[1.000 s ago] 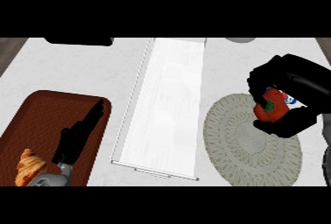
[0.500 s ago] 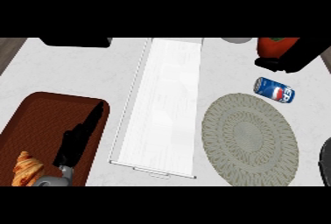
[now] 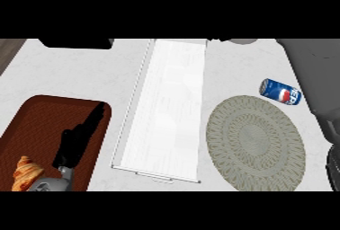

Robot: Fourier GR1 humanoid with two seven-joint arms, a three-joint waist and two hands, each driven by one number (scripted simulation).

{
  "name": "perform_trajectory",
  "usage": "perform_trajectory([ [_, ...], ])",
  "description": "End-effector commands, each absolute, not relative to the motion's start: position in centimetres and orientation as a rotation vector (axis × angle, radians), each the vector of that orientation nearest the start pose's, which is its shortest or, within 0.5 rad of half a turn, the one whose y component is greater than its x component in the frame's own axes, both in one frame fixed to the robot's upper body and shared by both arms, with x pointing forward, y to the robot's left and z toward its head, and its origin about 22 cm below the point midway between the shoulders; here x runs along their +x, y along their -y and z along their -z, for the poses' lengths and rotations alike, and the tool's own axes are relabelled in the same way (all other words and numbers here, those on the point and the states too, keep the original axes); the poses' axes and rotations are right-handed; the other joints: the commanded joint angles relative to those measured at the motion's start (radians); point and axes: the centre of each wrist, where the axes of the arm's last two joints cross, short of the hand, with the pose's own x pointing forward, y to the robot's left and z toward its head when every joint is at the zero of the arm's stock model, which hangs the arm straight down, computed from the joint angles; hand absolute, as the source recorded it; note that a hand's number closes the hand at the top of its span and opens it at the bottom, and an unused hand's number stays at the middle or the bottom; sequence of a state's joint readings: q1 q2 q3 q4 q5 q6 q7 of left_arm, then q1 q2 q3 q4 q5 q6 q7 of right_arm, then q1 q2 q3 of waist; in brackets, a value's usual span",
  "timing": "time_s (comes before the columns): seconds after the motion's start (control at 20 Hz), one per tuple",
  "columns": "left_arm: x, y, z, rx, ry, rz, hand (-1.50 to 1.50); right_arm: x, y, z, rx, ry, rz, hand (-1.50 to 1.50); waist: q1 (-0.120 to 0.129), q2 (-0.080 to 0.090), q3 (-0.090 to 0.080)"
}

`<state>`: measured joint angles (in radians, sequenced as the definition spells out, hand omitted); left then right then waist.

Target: Pick the bell pepper from the placemat and place it in the tiered shelf

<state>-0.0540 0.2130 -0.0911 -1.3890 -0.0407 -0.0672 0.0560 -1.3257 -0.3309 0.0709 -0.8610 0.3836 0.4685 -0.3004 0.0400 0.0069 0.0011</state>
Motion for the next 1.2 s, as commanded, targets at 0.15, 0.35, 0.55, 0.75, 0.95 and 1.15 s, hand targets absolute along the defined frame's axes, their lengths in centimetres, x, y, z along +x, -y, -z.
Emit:
perform_trajectory([
  [0.15, 24.5, -26.7, 2.8, 0.099, 1.318, 0.318, 0.0, 43.7, 6.5, -31.6, -0.106, 2.084, -1.465, 1.5, -0.003, 0.001, -0.002],
  [0.35, 24.4, -24.6, 3.4, 0.099, 1.327, 0.322, 0.0, 43.4, 2.8, -28.9, -0.074, 2.052, -1.558, 1.5, -0.006, 0.001, -0.002],
  [0.55, 24.6, -24.8, 2.4, 0.088, 1.322, 0.317, 0.0, 43.3, 0.7, -26.1, -0.074, 1.999, -1.607, 1.5, -0.009, 0.0, -0.002],
  [0.75, 24.8, -26.3, 3.0, 0.082, 1.325, 0.294, 0.0, 42.7, -1.5, -26.2, -0.043, 1.956, -1.681, 1.5, -0.013, 0.0, -0.002],
  [0.95, 25.9, -25.5, 1.5, 0.071, 1.347, 0.344, 0.0, 44.8, 2.2, -19.8, 0.41, 1.632, -1.401, -1.5, 0.026, 0.009, -0.003],
  [1.15, 25.6, -24.7, 2.2, 0.066, 1.339, 0.349, 0.0, 45.4, 2.7, -19.7, 0.6, 1.495, -1.254, -1.5, 0.049, 0.006, -0.004],
])
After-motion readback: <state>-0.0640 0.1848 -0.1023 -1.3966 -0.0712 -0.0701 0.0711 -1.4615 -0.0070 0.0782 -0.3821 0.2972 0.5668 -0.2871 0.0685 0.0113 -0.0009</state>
